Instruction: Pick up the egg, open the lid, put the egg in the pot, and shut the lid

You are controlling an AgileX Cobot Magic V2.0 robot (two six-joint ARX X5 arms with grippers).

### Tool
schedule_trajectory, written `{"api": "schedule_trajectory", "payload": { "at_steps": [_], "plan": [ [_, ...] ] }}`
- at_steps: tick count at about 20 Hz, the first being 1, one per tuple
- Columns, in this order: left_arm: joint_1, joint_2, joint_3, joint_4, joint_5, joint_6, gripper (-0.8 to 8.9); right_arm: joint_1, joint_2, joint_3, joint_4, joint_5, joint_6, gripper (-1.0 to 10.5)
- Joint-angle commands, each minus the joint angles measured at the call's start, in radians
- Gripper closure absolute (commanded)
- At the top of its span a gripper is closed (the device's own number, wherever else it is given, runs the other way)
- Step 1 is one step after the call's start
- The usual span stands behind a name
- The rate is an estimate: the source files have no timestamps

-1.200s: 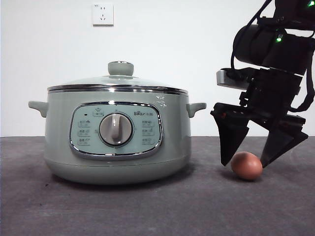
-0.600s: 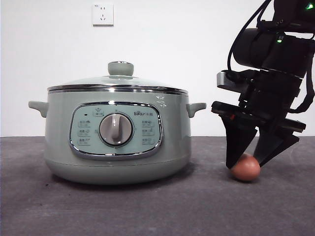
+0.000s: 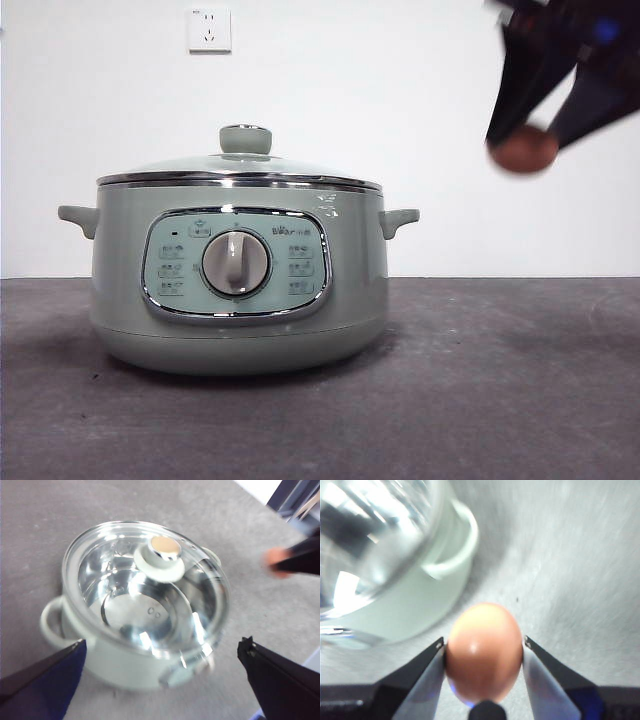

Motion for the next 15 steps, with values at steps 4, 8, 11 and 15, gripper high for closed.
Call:
{"api": "schedule_trajectory", "payload": {
  "at_steps": [4,8,11,15],
  "plan": [
    [-0.218,0.238,0.057,0.171,-0.208,-0.035,1.61,0.000,-0.200,0.000,-0.083,-0.002,0.001,9.6],
    [-0.322,0.399,0.112,0.304,-0.322,-0.032,1.61,0.001,-0.284,0.000,-0.127,-0.005,0.002,9.6],
    [-0.351,0.508,0.159,0.352,-0.351,-0.030,1.61,0.001,-0.314,0.000,-0.151,-0.005,0.002,9.6],
    [-0.360,0.602,0.211,0.375,-0.374,-0.030,1.61,0.001,-0.319,0.000,-0.166,-0.005,0.001,9.6]
  ]
}}
